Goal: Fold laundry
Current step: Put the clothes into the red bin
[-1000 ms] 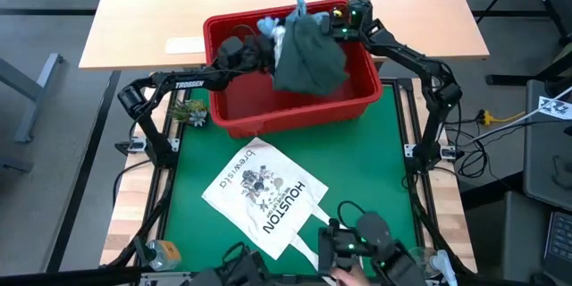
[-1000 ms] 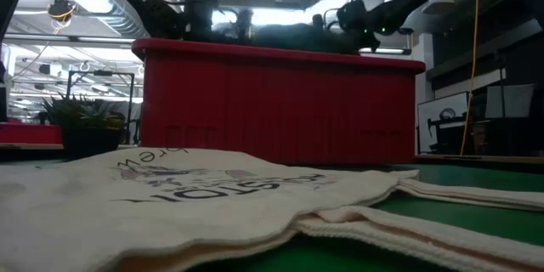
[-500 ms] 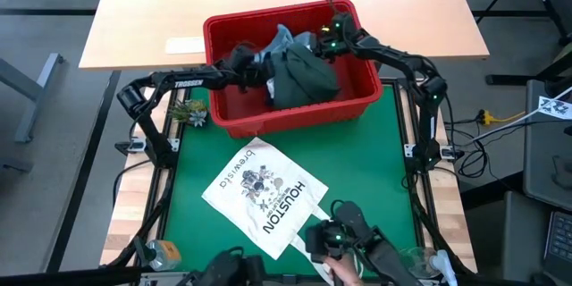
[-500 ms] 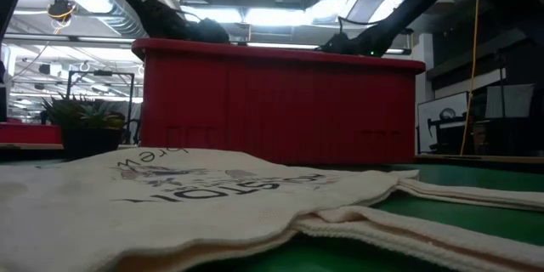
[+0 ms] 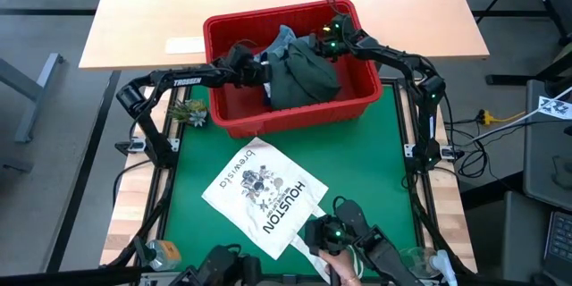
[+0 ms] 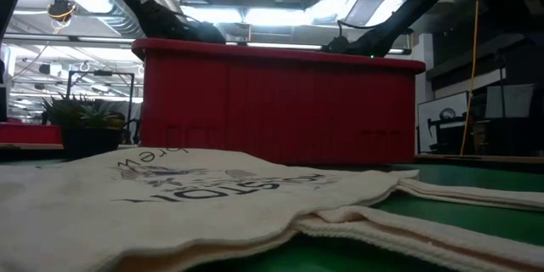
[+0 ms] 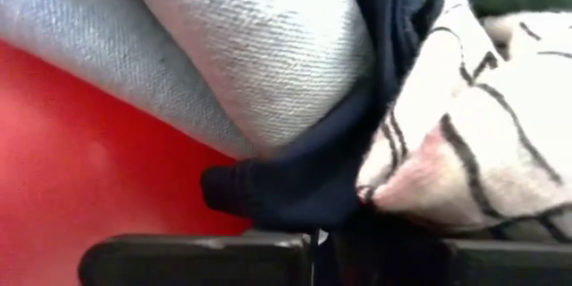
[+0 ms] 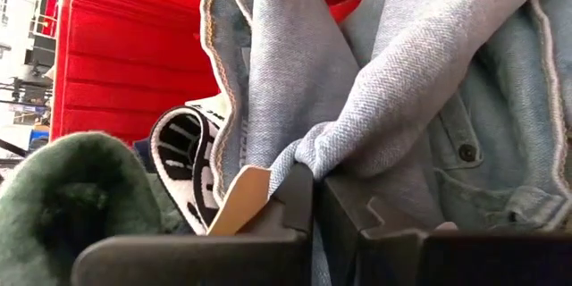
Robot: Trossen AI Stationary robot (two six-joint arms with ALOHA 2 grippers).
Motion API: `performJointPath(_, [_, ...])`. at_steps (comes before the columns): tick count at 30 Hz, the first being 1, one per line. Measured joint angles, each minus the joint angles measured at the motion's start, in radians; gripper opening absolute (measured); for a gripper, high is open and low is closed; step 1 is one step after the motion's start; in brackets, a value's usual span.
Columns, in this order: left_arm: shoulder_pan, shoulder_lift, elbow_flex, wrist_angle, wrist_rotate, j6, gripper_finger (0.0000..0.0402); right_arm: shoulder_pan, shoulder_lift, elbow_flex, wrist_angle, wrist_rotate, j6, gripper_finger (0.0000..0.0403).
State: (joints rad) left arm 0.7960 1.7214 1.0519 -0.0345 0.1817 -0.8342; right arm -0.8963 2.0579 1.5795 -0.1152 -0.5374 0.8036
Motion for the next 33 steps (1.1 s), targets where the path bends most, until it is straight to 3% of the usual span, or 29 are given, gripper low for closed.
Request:
performJointPath(4, [0.008,0.0,0.0,-0.003,-0.002,0.044,0.0035,0.0,0.0,-0.001,0.001,0.038,0.001,0.001])
performJointPath(8, [0.022,-0.001,0.0,-0.037,-0.005,0.07,0.008,0.0,0.0,-0.001,0.002,0.057,0.001,0.0012])
performJointPath(13, [0.045,-0.001,0.002,-0.083,-0.003,0.083,0.012,0.0,0.0,-0.002,0.002,0.058,-0.001,0.0049])
performJointPath(19, [0.082,-0.027,0.011,-0.093,0.071,0.094,0.0101,-0.04,0.0,0.01,0.009,0.026,-0.069,0.0086])
performJointPath(33, [0.09,-0.222,0.014,-0.077,-0.044,0.137,0.0061,-0.074,-0.005,0.231,-0.034,0.006,-0.223,0.0079])
